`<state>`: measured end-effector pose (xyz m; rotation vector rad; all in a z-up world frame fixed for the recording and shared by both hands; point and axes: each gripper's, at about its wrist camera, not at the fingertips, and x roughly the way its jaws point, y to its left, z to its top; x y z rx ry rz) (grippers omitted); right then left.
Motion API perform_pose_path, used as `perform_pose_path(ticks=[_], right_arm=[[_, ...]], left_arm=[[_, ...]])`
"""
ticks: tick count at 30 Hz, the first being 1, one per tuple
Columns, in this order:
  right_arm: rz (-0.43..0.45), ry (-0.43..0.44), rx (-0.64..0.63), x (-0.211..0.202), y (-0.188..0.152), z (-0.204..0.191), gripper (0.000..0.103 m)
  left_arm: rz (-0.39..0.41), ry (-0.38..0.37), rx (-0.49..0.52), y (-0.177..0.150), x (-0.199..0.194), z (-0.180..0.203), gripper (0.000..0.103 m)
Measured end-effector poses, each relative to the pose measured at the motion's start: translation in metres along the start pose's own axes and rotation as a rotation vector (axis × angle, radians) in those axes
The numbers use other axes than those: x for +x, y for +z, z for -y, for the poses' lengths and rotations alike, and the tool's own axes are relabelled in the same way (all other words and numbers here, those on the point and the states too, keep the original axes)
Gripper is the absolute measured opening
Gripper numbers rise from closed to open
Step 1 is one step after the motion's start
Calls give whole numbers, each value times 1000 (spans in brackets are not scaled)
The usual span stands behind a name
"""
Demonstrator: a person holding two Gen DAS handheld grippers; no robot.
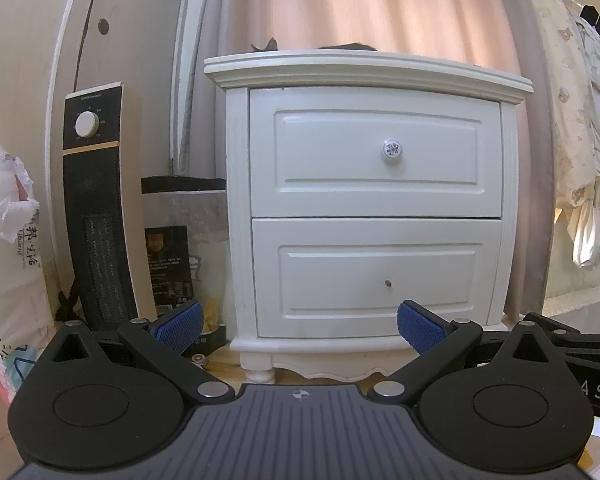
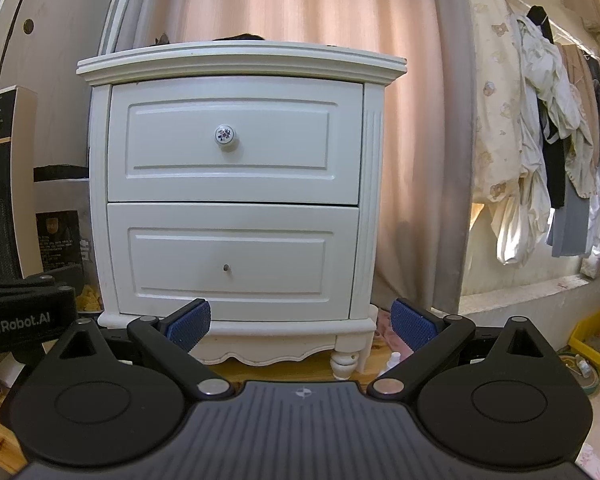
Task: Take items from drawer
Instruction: 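Move both tools toward the white nightstand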
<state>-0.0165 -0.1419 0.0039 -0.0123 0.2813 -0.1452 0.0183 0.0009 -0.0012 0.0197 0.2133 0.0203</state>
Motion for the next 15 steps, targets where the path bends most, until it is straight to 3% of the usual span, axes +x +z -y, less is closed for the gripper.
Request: perform_pose_path(ticks=[15], right_arm=[[-11,4,2,10,-1,-2,103]], left_arm=[[-7,6,-13,-1,10,1,103]])
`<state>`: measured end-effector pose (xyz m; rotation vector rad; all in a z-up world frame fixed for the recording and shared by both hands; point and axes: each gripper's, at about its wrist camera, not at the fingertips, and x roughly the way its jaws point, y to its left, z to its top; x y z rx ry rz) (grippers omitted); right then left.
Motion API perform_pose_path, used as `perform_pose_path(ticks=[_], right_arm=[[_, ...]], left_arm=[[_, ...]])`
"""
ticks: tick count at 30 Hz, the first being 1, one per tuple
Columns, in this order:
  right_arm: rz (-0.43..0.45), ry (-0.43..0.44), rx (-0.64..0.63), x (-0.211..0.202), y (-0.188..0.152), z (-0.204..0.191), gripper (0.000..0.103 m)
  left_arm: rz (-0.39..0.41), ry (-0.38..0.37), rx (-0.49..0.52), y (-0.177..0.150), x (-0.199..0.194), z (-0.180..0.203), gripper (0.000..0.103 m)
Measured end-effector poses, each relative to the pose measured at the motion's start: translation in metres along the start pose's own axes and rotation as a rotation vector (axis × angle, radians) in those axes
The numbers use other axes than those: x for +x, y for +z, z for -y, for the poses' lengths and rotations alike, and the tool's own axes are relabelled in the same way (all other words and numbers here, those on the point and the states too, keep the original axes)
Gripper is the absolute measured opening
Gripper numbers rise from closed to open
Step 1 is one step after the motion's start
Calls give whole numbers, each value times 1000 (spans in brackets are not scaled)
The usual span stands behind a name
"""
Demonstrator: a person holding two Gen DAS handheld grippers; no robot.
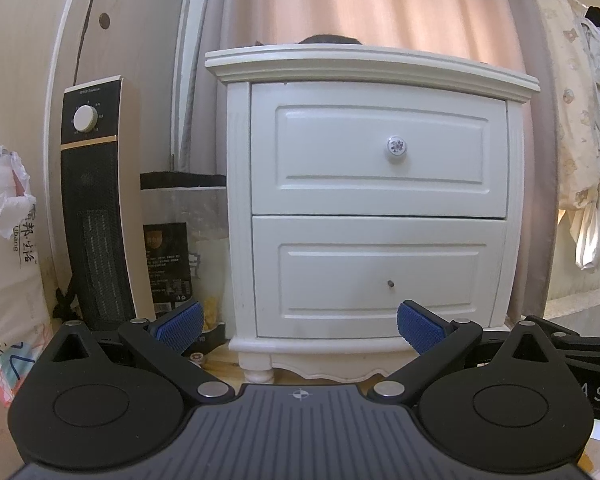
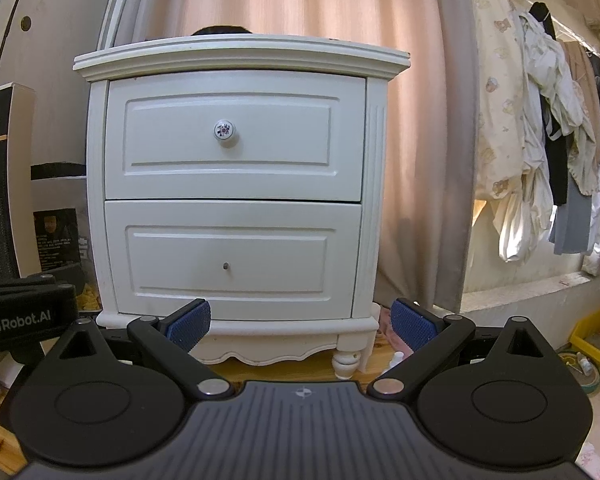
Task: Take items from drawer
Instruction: 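Move both tools toward the white nightstand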
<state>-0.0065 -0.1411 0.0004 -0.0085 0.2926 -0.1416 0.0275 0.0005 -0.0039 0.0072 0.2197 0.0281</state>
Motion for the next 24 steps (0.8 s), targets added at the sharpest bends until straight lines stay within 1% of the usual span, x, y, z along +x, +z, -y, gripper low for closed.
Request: perform_pose_path(ticks=[6,10,12,15,21,24], right_arm=[[-3,1,-3,6,1,3,103],[-5,-2,-3,10,0,5,103],[-9,2,-2,13,0,7,103],[-22,8,3,19,0,11,103],[-27,16,13,27,1,19,103],[-41,40,33,36,0,25,103]], left_arm=[[5,-30,-30,-2,9,1,103],[22,-7,-12,-3,18,7,103],[19,-1,-9,-3,24,9,103],[1,-7,-19,-4,35,12,103],[-5,-16,-32,-5,59,19,103],[-16,-5,-12,-5,78,27,103]])
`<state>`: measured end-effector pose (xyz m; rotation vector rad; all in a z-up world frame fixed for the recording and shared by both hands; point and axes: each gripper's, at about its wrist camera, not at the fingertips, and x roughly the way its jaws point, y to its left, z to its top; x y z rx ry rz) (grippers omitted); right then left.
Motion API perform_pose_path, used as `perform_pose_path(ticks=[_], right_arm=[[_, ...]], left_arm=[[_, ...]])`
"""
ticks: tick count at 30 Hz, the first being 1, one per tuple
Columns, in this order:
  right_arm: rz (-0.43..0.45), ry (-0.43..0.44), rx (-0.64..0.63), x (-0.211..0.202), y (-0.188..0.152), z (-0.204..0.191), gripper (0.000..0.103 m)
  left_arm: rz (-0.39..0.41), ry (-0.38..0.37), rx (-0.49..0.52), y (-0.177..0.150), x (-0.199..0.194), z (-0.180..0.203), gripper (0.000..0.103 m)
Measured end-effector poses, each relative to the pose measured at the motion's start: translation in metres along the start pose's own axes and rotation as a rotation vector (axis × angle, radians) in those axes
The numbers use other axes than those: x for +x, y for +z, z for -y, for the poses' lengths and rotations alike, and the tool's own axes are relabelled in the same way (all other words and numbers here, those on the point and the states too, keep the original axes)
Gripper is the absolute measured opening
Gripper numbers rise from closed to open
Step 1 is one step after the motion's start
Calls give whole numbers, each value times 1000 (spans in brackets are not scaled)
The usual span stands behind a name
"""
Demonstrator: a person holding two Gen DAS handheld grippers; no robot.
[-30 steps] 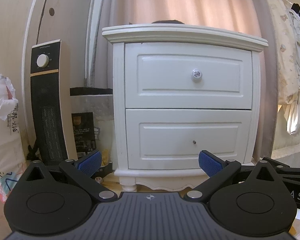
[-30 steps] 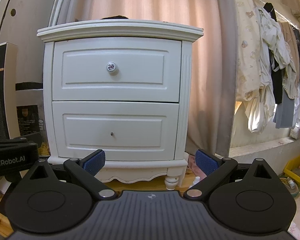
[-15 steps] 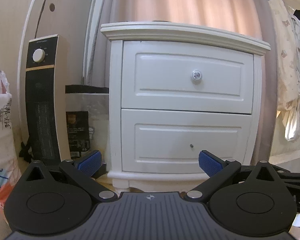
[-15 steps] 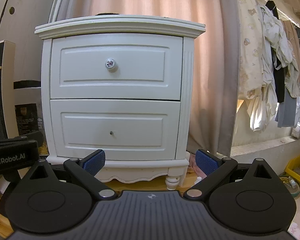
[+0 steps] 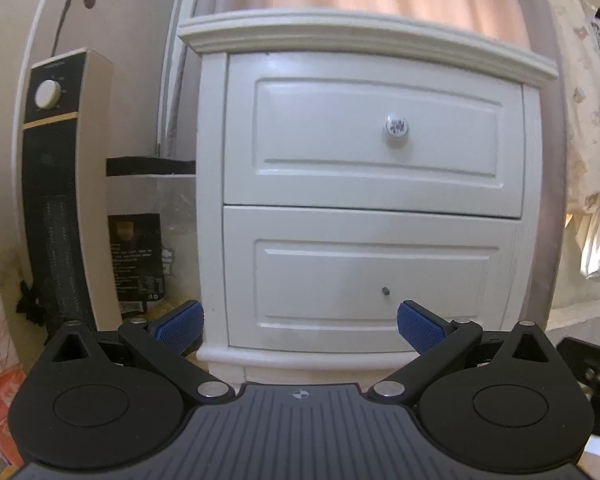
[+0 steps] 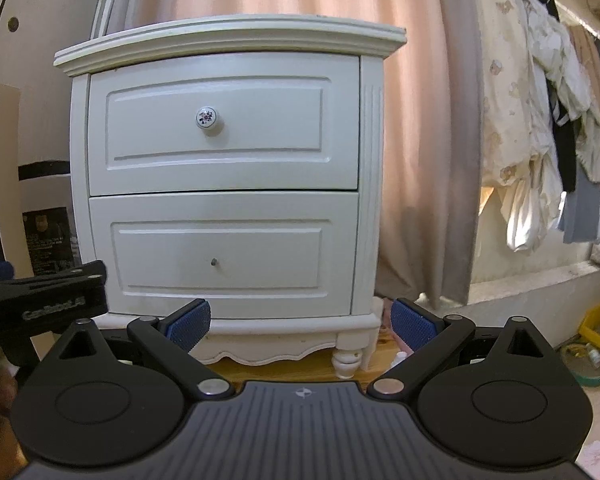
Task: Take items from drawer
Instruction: 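Bring the left gripper to the lower drawer's knob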
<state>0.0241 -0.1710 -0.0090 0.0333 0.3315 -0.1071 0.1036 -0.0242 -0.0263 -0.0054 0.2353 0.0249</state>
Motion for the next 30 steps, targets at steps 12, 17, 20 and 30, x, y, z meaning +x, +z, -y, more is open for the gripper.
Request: perform_pose_path(ticks=[12,17,20,30], right_arm=[[-24,-16,-15,38,-3,8,103],[-25,-20,-22,47,-1,10,103],[-20,-20,-30,49,0,10,103],[-13,-10,-31,54,3,15,103]], left_arm=[[-18,-36,-18,-10,68,30,103],[3,-52,-5,-14,88,40,103],[-20,-65,-8,-15,104,43,103],[10,-94,34,-22,134,67,103]])
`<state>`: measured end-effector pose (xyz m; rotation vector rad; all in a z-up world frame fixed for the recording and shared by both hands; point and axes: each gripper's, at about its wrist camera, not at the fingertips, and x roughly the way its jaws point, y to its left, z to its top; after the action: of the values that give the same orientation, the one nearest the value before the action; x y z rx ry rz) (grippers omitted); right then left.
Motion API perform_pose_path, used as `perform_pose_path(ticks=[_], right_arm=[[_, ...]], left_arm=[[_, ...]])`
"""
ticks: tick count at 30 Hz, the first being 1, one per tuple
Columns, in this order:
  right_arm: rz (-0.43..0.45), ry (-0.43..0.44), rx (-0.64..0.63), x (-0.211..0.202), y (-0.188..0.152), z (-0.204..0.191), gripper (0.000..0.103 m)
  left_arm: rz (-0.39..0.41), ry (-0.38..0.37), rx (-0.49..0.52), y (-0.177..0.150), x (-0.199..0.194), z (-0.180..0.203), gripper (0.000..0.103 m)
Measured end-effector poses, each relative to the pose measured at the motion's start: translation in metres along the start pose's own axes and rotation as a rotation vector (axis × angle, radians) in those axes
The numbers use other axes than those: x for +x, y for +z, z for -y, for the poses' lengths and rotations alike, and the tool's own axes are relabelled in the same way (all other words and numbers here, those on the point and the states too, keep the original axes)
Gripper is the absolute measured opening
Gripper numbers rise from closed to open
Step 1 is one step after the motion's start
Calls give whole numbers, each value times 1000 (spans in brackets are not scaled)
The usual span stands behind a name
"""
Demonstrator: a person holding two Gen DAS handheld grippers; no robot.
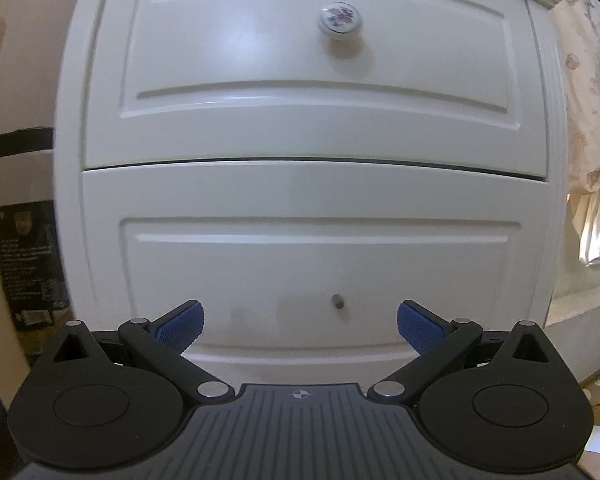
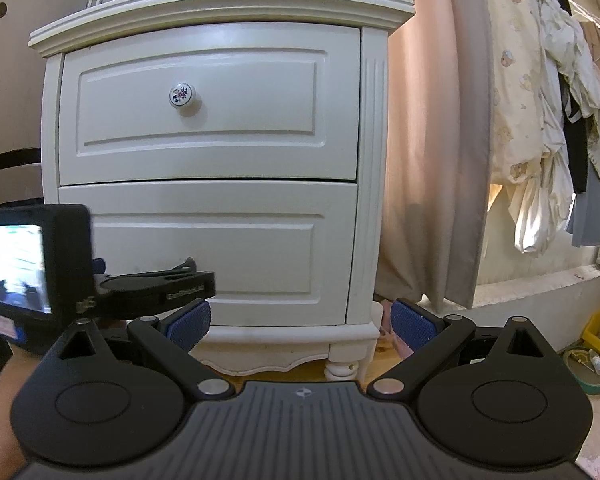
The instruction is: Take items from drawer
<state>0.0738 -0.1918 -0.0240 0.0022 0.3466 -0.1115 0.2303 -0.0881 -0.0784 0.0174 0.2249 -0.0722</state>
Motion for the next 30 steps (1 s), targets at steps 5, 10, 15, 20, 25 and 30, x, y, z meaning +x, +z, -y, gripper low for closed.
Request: perform_pose_path(ticks=[5,10,15,20,25,30], right_arm=[[-22,-8,10,6,-3,5,103],[-34,-16,20,12,-6,10,103],[-40,-12,28,15,-7,14,103],[-47,-12,33,18,-9,16,103],[-43,-13,40,19,-7,20,103],[-40,-11,40,22,-5,21,103]], left_arm=[[42,4,14,0,8,12,87],[40,14,21,-2,8,22,61],[25,0,-4,-5,10,24,42],[5,19,-2,-12,17,29,40],[15,41,6,-15,24,35,40],[6,53,0,-17,28,42,41]])
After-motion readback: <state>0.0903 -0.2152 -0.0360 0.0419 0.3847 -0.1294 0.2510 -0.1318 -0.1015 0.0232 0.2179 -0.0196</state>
